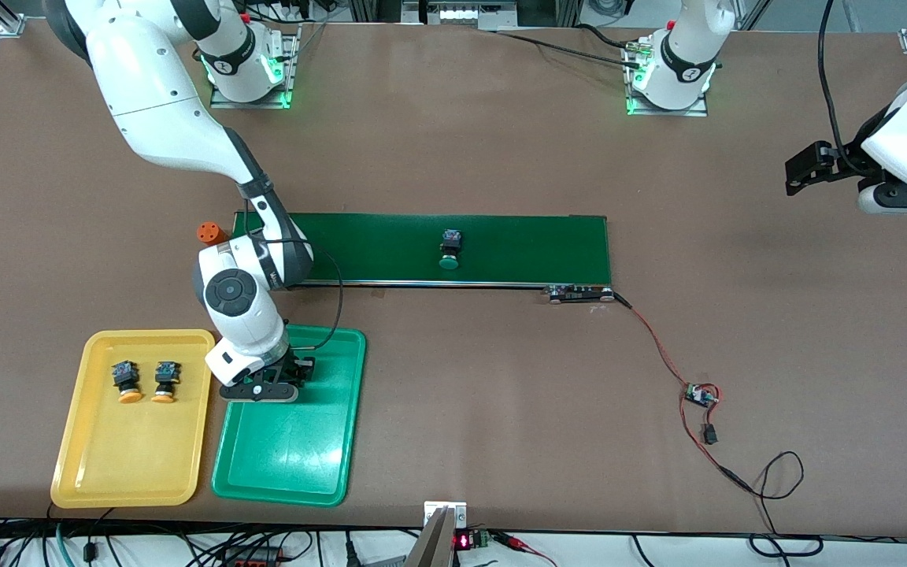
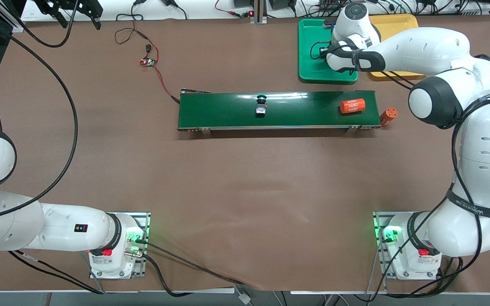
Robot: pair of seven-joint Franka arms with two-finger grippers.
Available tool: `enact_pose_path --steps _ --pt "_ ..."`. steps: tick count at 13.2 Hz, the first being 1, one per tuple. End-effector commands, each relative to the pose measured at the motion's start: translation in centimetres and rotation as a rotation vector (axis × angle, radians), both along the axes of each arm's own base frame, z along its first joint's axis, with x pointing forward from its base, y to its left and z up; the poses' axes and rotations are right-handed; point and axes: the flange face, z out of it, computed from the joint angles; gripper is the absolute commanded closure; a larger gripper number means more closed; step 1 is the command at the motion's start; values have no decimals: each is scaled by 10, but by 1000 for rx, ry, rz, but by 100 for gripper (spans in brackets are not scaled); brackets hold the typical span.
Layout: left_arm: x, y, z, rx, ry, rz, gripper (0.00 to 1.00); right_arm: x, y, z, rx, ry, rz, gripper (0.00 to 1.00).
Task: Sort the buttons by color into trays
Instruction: 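Lower the green button into the green tray and open the right gripper, then move the right gripper back over the second green button on the belt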
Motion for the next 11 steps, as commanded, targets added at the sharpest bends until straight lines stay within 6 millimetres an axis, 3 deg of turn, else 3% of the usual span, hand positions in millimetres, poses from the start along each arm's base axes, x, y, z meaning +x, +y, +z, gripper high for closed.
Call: enact_pose_path --steps 1,7,11 --pt "2 6 6 5 4 -10 0 -3 14 21 1 -10 19 0" --pt "3 16 7 5 1 9 0 -47 57 123 -7 134 -79 0" --pt "3 11 12 5 -8 3 0 -112 93 161 112 199 -143 0"
